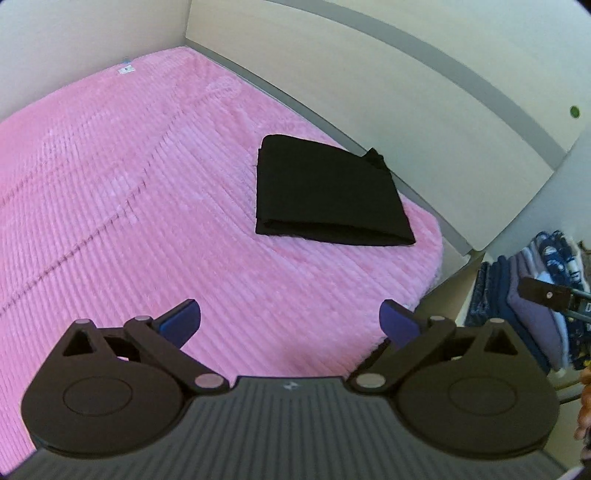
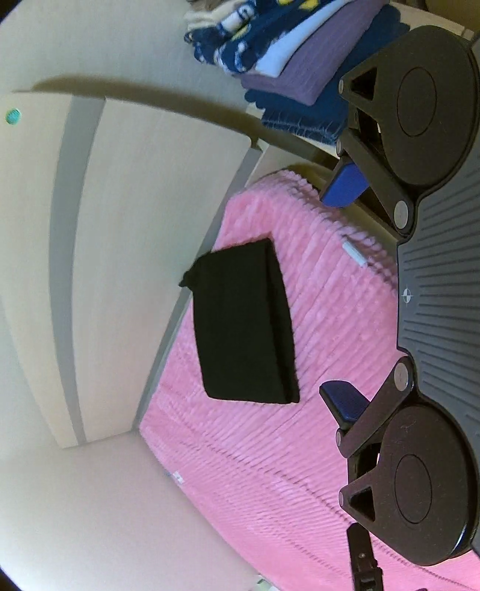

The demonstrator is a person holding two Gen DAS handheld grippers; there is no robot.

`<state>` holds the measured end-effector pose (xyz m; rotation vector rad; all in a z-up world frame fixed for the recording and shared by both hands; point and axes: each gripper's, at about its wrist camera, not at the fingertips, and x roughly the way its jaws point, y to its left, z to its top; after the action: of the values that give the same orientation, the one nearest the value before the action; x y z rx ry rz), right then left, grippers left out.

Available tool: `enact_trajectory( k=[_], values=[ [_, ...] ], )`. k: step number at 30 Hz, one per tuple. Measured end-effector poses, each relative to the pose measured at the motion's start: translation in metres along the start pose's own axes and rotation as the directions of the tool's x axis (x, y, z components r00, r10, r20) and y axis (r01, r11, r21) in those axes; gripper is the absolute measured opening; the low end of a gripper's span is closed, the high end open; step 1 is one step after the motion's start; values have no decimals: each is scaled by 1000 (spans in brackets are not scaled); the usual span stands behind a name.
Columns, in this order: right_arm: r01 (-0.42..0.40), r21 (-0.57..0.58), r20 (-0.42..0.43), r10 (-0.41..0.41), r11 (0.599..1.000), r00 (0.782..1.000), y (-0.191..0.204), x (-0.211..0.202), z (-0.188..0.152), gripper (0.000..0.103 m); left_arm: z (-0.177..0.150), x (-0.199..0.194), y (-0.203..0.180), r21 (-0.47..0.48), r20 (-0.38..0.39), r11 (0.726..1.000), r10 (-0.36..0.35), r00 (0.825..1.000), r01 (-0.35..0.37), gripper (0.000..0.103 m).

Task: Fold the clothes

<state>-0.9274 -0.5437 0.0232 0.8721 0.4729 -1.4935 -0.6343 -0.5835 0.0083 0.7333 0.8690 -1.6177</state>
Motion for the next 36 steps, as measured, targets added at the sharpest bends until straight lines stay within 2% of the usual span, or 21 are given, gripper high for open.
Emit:
enact_trajectory(
  k=[3,7,13,21,30,36],
  values=[
    [-24,-40,2,24,999,1000,1,-1,11,102,0,-12,-6,10,1,1000,4,1000,-4,101],
    [-48,-116,-19,46,992,999,5,7,31,102,4,-16,-18,16,32,998,59,998,-60,101],
    [-63,-162,-24,60,985,998,7,14,50,103,22,-7,-41,4,33,995,102,994,-102,101],
    [-53,-149,-53,45,987,998,0,23,48,103,28,6,-57,25,22,990,138,990,-139,101],
    [-54,-125,-69,46,991,997,0,25,43,103,30,15,-68,57,11,988,140,990,-140,101],
    [-43,-156,-58,34,987,998,5,23,44,103,28,13,-66,33,12,989,144,989,-144,101]
  ],
)
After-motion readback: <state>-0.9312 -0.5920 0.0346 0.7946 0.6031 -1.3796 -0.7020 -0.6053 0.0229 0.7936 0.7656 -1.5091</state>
